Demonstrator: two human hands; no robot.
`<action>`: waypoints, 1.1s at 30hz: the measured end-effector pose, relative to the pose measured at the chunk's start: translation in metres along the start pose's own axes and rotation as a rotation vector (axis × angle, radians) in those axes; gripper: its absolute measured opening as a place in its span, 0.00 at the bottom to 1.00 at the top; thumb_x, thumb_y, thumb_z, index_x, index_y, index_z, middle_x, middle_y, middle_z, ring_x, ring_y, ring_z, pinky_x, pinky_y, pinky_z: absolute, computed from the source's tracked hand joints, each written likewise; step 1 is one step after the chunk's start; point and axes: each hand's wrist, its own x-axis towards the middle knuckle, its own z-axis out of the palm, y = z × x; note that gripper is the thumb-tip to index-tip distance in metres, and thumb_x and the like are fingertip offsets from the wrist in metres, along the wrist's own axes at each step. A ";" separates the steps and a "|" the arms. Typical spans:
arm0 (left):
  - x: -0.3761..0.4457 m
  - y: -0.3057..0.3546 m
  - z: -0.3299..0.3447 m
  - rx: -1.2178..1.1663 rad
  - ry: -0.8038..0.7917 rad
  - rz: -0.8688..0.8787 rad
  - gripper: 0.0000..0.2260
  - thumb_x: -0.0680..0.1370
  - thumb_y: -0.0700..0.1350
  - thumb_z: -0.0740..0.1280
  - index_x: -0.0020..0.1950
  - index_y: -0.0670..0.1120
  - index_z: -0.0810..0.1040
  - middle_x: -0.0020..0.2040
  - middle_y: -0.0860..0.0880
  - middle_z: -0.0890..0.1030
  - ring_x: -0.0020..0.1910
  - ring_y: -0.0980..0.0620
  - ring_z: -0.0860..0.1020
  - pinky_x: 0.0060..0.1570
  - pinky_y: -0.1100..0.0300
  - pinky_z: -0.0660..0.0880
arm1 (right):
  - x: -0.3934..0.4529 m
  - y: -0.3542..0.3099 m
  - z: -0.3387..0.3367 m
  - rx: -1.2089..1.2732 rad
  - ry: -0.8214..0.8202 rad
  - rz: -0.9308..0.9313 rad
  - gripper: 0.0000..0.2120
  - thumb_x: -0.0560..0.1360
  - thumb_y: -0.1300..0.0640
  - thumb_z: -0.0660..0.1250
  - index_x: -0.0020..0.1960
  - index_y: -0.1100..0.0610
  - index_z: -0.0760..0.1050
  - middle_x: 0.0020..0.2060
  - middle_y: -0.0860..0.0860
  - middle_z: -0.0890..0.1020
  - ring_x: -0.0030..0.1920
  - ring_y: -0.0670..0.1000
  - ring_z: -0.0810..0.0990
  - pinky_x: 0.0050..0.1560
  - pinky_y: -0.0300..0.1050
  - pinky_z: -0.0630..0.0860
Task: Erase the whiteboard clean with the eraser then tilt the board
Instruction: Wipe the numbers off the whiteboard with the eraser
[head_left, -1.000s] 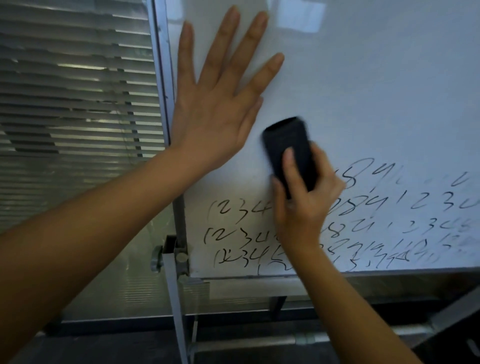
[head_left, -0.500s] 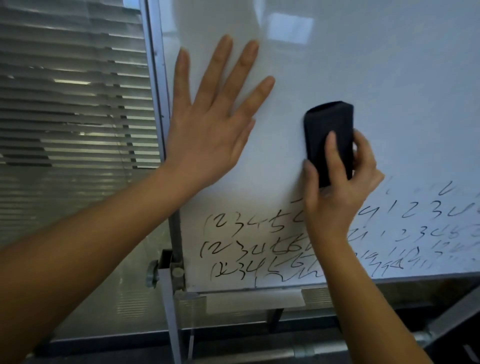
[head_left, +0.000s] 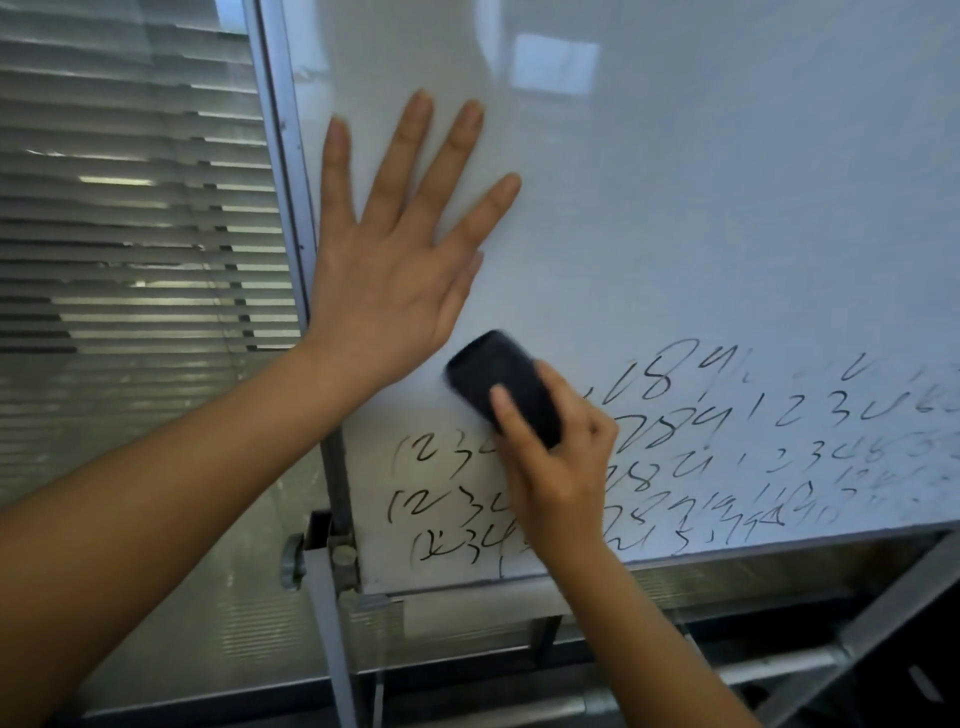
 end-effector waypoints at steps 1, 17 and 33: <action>0.000 0.000 0.001 -0.004 0.002 0.002 0.23 0.84 0.50 0.55 0.79 0.51 0.56 0.78 0.39 0.60 0.75 0.34 0.58 0.69 0.31 0.49 | 0.007 0.010 -0.005 -0.011 0.020 0.060 0.24 0.73 0.64 0.72 0.65 0.51 0.71 0.65 0.61 0.70 0.55 0.60 0.69 0.56 0.46 0.67; -0.002 -0.001 0.004 -0.005 0.003 -0.007 0.23 0.85 0.50 0.54 0.80 0.52 0.54 0.78 0.39 0.59 0.75 0.34 0.58 0.69 0.30 0.49 | -0.005 0.015 -0.015 0.003 0.014 0.216 0.25 0.72 0.64 0.72 0.65 0.53 0.68 0.62 0.67 0.72 0.52 0.64 0.72 0.59 0.39 0.61; -0.001 0.016 0.011 -0.058 0.045 -0.003 0.24 0.82 0.47 0.57 0.79 0.49 0.58 0.77 0.36 0.60 0.74 0.32 0.59 0.66 0.26 0.49 | 0.023 0.050 -0.023 -0.007 0.193 0.420 0.21 0.74 0.63 0.69 0.67 0.58 0.73 0.65 0.65 0.69 0.56 0.64 0.69 0.59 0.52 0.68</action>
